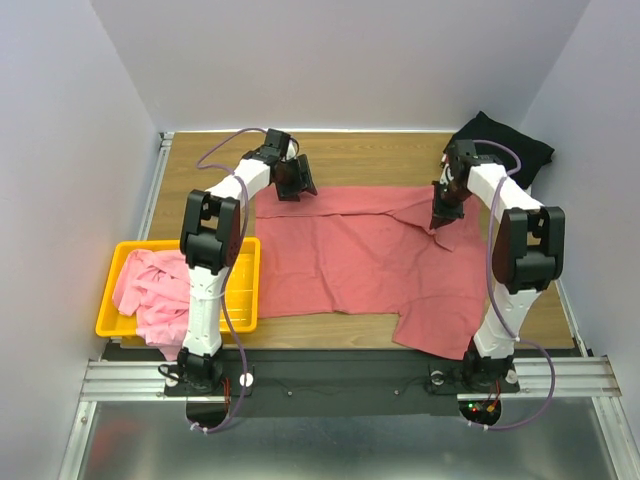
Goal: Fold and stack the t-shirts
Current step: Fold the tshirt
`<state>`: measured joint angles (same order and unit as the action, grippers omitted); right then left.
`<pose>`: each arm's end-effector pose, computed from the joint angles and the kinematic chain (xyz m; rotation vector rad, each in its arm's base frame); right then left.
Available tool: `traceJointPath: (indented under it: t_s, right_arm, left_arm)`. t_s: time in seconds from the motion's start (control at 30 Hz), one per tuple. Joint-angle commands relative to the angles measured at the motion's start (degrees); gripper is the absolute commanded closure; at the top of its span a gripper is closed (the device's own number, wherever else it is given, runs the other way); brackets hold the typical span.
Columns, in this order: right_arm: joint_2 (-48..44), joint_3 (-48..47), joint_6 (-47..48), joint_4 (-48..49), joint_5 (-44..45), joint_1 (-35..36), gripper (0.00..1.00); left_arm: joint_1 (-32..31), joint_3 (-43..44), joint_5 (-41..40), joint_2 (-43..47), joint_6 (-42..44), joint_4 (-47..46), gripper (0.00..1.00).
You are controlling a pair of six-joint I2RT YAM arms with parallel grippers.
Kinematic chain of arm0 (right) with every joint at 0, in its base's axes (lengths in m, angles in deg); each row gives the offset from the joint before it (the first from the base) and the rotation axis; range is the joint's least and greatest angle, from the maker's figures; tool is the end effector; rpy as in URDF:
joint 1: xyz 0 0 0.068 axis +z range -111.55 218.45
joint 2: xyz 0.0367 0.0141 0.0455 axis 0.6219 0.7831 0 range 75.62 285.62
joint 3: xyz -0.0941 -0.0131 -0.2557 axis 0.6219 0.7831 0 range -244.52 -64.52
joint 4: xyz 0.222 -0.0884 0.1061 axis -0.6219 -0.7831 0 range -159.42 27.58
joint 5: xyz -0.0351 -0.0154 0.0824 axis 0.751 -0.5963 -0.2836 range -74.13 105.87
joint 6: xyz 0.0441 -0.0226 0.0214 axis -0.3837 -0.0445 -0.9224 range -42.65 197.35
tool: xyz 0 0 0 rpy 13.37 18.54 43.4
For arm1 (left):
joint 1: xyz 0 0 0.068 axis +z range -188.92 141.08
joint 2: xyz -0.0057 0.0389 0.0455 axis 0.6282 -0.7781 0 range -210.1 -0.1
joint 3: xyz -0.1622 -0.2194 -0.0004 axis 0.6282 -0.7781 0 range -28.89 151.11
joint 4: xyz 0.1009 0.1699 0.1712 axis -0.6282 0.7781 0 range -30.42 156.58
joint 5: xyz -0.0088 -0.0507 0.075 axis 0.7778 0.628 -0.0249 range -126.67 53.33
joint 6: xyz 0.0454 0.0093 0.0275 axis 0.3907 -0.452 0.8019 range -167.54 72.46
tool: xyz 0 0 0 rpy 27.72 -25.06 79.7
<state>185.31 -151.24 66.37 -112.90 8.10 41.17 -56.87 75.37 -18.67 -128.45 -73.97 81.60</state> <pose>0.3884 0.0233 0.2170 0.1780 2.8557 0.2426 0.4787 -0.1668 0.1976 -0.0253 2.4526 -0.7313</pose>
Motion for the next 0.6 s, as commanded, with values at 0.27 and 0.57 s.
traceJointPath:
  t_s: [0.27,0.57]
  right_arm:
    - [-2.9,-3.3,2.9,-11.3,-0.9,0.4,0.72]
    - [-0.7,-2.2,-3.0,-9.3,7.2,-0.5,0.45]
  left_arm:
    - [0.0,0.9,1.4,-0.6,1.8,-0.2,0.32]
    - [0.2,3.0,1.7,-1.3,2.2,0.6,0.33]
